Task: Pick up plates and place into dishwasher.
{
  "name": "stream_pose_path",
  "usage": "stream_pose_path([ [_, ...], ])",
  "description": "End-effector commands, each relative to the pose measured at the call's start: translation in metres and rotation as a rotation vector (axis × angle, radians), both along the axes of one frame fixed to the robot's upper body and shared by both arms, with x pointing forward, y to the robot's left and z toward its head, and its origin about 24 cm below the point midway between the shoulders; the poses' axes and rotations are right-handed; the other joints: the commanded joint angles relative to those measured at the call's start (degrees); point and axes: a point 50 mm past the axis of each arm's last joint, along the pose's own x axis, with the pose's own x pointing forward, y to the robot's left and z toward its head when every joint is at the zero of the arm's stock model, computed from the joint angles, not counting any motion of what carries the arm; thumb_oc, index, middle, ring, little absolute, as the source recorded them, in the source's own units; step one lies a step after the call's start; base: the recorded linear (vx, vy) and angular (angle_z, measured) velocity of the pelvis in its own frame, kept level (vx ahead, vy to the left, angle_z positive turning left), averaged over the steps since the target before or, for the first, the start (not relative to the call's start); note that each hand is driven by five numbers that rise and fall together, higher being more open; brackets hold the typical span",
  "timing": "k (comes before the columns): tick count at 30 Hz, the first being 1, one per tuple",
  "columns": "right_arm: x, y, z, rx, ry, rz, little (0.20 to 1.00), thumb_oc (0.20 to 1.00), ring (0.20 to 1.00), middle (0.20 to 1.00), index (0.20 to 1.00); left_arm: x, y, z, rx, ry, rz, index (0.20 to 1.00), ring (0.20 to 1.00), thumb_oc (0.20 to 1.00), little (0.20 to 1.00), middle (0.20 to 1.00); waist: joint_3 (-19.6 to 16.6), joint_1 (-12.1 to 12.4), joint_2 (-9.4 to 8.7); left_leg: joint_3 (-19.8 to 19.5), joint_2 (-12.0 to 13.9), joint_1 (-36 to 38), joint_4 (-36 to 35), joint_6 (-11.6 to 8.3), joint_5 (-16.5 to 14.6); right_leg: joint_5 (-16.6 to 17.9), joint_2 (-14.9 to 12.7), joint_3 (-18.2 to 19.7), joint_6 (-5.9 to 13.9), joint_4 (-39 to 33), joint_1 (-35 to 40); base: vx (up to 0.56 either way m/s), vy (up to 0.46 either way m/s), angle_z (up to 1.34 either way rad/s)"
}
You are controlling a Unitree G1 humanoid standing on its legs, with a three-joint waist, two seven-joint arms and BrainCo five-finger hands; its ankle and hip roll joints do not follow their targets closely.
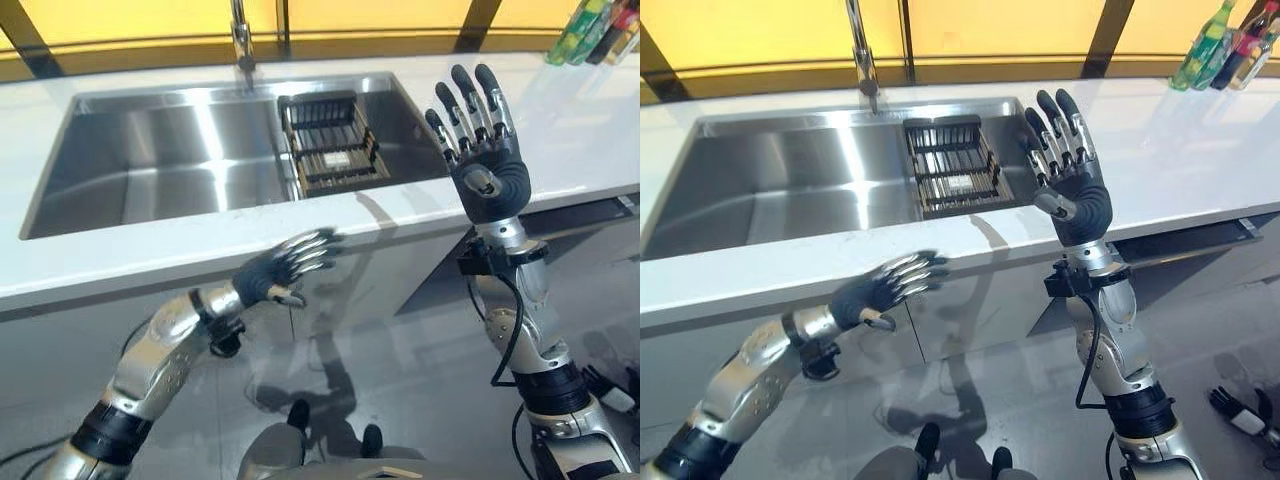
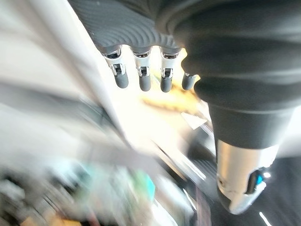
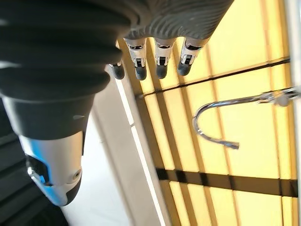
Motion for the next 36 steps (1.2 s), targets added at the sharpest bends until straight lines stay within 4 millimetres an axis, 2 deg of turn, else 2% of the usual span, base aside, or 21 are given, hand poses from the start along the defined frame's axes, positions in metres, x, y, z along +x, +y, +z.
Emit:
stream_pose_path([
  [1,-0.007,0.003,0.011,-0.006,-0.055,0.072,1.000,1.000,1.000,1.000,1.000,-0.009,-0.009,0.007,-0.139,0.028,-0.219,1.000,1.000,1.000,1.000,1.000,-6.0,-1.3,0.64,2.1,3.0,3.1,-0.6,0.00,-1.8,6.7,0.0,-0.5,-0.30,-1.4,-1.1,-0.04,-0.081,-0.04],
  [5,-0.007,0.011,0.013,-0.034,-0.061,0.114,1.000,1.000,1.000,1.000,1.000,-0.017,-0.021,0.003,-0.112,0.102,-0.413,1.000,1.000,1.000,1.000,1.000,-6.9,-1.9,1.01,2.5,4.2,3.6,-1.3,-1.14,-1.2,6.5,0.3,-1.4,-0.89,-2.4,-0.2,-0.04,-0.052,-0.09],
  [8,-0.004,0.012,0.018,-0.045,-0.054,0.124,1.000,1.000,1.000,1.000,1.000,-0.017,-0.024,0.005,-0.083,0.101,-0.412,1.000,1.000,1.000,1.000,1.000,-7.2,-2.1,1.35,2.5,4.6,3.8,-1.5,-1.78,-1.0,6.4,0.5,-1.8,-1.14,-2.7,0.2,-0.02,-0.010,-0.01],
  [10,-0.002,0.012,0.020,-0.051,-0.050,0.127,1.000,1.000,1.000,1.000,1.000,-0.011,-0.019,0.017,-0.140,0.074,-0.333,1.000,1.000,1.000,1.000,1.000,-7.4,-2.1,1.44,2.3,4.8,3.9,-1.8,-1.97,-0.8,6.3,0.4,-2.1,-1.18,-2.9,0.5,-0.02,0.008,0.08],
  [11,-0.002,0.012,0.021,-0.054,-0.048,0.128,1.000,1.000,1.000,1.000,1.000,-0.006,-0.014,0.025,-0.190,0.043,-0.260,1.000,1.000,1.000,1.000,1.000,-7.6,-2.1,1.49,2.2,4.9,4.0,-1.9,-2.03,-0.7,6.2,0.3,-2.3,-1.16,-3.0,0.6,0.00,0.019,0.08],
  [12,-0.003,0.012,0.019,-0.061,-0.045,0.121,1.000,1.000,1.000,1.000,1.000,0.002,-0.001,0.037,-0.285,-0.020,-0.097,1.000,1.000,1.000,1.000,1.000,-7.9,-1.9,1.53,2.0,5.0,4.0,-2.2,-2.12,-0.5,6.1,0.3,-2.4,-1.16,-3.1,0.7,0.01,0.024,0.04],
  [15,-0.004,0.013,0.012,-0.076,-0.033,0.056,1.000,1.000,1.000,1.000,1.000,0.012,0.025,0.055,-0.444,-0.141,0.308,1.000,1.000,1.000,1.000,1.000,-8.0,-1.3,1.33,1.4,5.0,3.6,-2.5,-2.03,0.4,6.2,0.1,-2.9,-1.24,-3.1,0.6,0.00,0.000,0.00],
  [18,0.003,0.017,0.009,-0.113,-0.019,-0.068,1.000,1.000,1.000,1.000,1.000,0.021,0.049,0.055,-0.597,-0.148,0.692,1.000,1.000,1.000,1.000,1.000,-8.3,-0.4,0.75,0.1,5.0,3.4,-2.8,-2.05,0.9,5.9,0.1,-3.7,-1.56,-3.1,0.9,0.01,-0.007,0.07],
  [22,0.011,0.028,0.014,-0.172,-0.016,-0.203,1.000,1.000,1.000,1.000,1.000,0.022,0.051,0.053,-0.582,-0.258,1.098,1.000,1.000,1.000,1.000,1.000,-7.7,0.6,0.06,-1.1,5.1,3.1,-3.2,-2.17,1.5,5.7,0.1,-4.8,-1.99,-2.9,0.9,-0.02,-0.027,0.13],
  [27,0.025,0.045,0.011,-0.182,0.044,-0.218,1.000,1.000,1.000,1.000,1.000,0.038,0.048,0.046,-0.531,-0.202,1.309,1.000,1.000,1.000,1.000,1.000,-6.7,1.5,-0.43,-1.3,5.8,2.8,-2.4,-2.66,1.6,5.1,0.0,-6.3,-2.26,-2.4,1.1,-0.03,-0.045,0.06],
  [30,0.034,0.058,0.003,-0.197,0.091,-0.214,1.000,1.000,1.000,1.000,1.000,0.046,0.045,0.042,-0.479,-0.171,1.359,1.000,1.000,1.000,1.000,1.000,-6.2,2.3,-0.59,-1.6,6.3,2.5,-1.7,-3.03,1.6,4.7,0.2,-7.1,-2.63,-2.3,1.3,-0.03,-0.110,0.10],
  [34,0.039,0.063,-0.011,-0.231,0.140,-0.250,1.000,1.000,1.000,1.000,1.000,0.050,0.044,0.034,-0.415,-0.141,1.381,1.000,1.000,1.000,1.000,1.000,-5.7,3.2,-0.44,-1.8,7.6,2.3,-1.4,-3.95,1.7,4.0,0.9,-8.1,-3.20,-2.7,2.1,0.01,-0.143,0.05],
  [36,0.040,0.065,-0.017,-0.226,0.168,-0.261,1.000,1.000,1.000,1.000,1.000,0.052,0.043,0.030,-0.390,-0.131,1.393,1.000,1.000,1.000,1.000,1.000,-5.0,3.7,-0.19,-2.1,8.4,1.6,-0.9,-4.59,2.7,4.0,1.3,-8.8,-3.54,-3.1,2.2,0.00,-0.180,0.05],
])
